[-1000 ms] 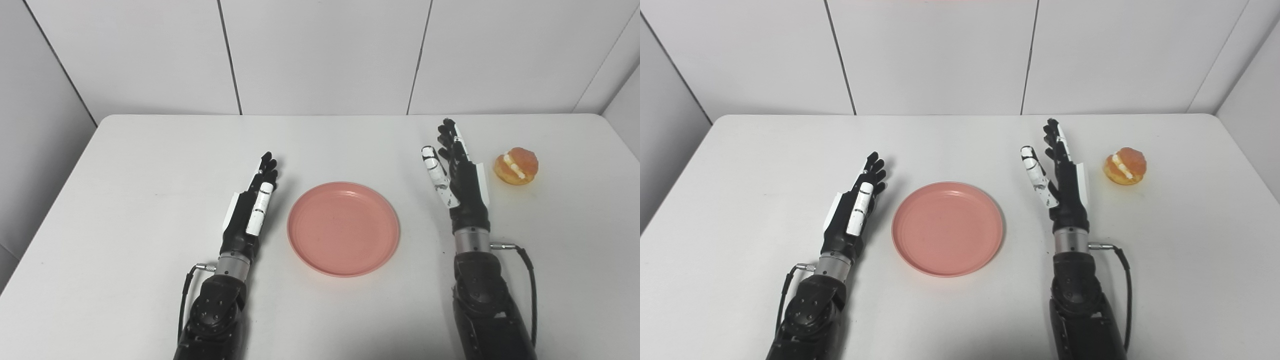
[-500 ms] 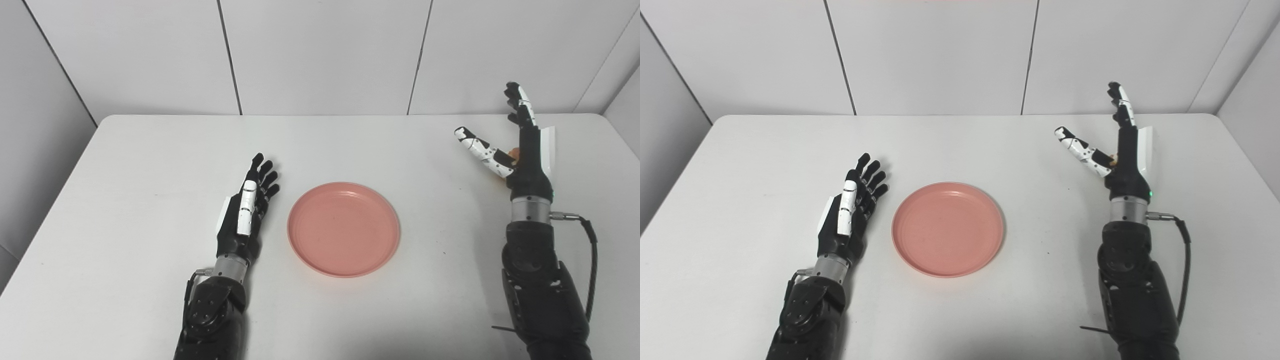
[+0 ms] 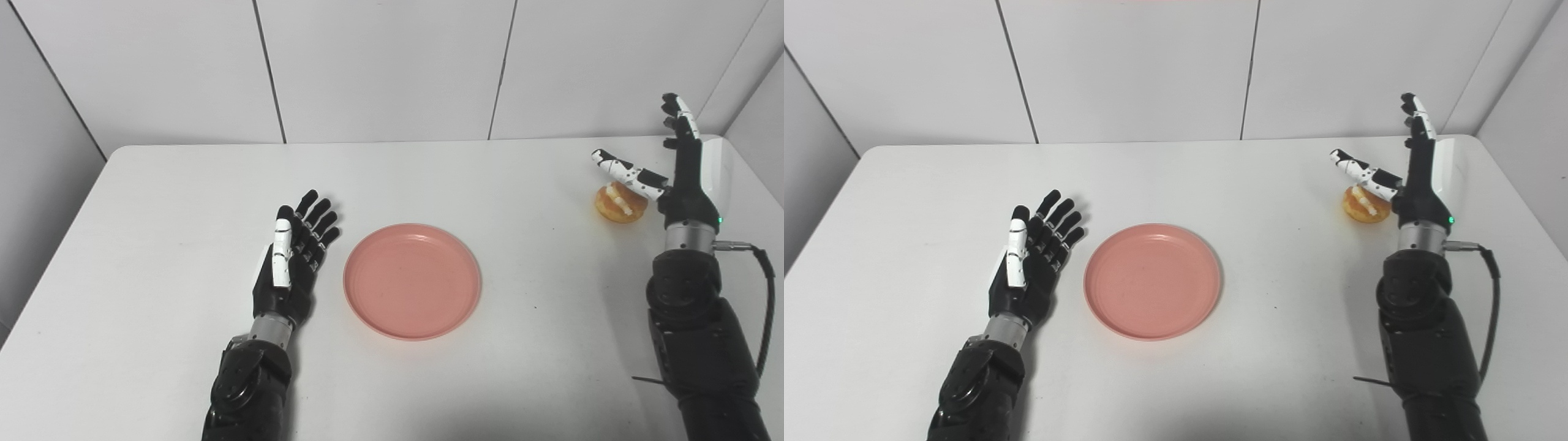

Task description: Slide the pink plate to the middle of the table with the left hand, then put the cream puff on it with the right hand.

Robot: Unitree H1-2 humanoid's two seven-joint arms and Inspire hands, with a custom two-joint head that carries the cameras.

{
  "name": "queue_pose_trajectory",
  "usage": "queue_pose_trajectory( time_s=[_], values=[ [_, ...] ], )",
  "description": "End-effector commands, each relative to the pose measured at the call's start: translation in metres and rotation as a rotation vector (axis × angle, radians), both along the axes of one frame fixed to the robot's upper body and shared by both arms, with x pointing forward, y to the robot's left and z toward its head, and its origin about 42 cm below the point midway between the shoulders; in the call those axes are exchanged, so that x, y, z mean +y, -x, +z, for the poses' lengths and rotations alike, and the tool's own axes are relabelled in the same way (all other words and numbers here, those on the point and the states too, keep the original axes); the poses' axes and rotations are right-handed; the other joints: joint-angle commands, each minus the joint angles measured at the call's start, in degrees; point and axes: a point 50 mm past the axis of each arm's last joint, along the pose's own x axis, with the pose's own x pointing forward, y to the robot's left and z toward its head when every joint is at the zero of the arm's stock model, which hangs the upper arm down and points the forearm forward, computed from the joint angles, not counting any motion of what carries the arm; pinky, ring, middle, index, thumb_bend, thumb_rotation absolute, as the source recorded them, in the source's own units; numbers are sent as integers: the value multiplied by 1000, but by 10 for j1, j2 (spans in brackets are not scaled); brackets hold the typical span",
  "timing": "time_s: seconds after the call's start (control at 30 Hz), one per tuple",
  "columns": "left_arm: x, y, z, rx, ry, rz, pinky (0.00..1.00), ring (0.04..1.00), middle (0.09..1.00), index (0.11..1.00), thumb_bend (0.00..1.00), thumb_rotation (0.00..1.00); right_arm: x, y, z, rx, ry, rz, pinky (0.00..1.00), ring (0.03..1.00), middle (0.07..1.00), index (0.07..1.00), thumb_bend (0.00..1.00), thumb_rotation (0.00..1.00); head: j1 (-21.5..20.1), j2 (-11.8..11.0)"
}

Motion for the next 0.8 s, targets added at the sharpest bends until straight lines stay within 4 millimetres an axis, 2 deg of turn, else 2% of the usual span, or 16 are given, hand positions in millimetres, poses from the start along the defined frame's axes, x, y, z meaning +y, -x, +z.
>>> queue_pose_trajectory(
  time_s=[0.0, 0.07, 0.23, 0.3, 0.4, 0.43, 0.53, 0.77],
  values=[
    [0, -1, 0, 10, -11, -9, 897, 911, 913, 900, 508, 1000, -10, -8, 26, -27, 28, -40, 717, 842, 881, 867, 758, 356, -3, 0],
    [1, -1, -1, 10, -10, -11, 909, 913, 913, 898, 508, 1000, -15, -10, 23, 6, 53, -65, 660, 824, 884, 872, 788, 346, -6, -2],
    [2, -1, -2, 6, -17, -17, 900, 909, 908, 891, 510, 1000, -26, -14, 13, 62, 105, -113, 614, 784, 870, 872, 821, 336, -9, -1],
    [2, -1, -2, 5, -15, -25, 912, 915, 915, 898, 517, 1000, -31, -16, 8, 89, 117, -126, 618, 788, 869, 872, 824, 284, -9, -1],
    [3, -1, -1, 6, -17, -27, 922, 912, 913, 897, 518, 1000, -35, -19, 1, 124, 123, -139, 750, 842, 875, 868, 840, 229, -9, 0],
    [3, -1, -1, 7, -16, -28, 922, 911, 913, 895, 517, 1000, -35, -20, -2, 143, 122, -130, 775, 860, 886, 877, 841, 248, -10, 2],
    [3, 0, -1, 2, -24, -31, 916, 913, 913, 895, 517, 1000, -31, -23, -12, 205, 124, -106, 785, 871, 897, 887, 836, 277, -10, 4],
    [2, 0, 1, 3, -23, -23, 909, 902, 905, 886, 508, 1000, -26, -28, -19, 286, 121, -70, 770, 891, 925, 898, 833, 260, -10, 7]
  ],
)
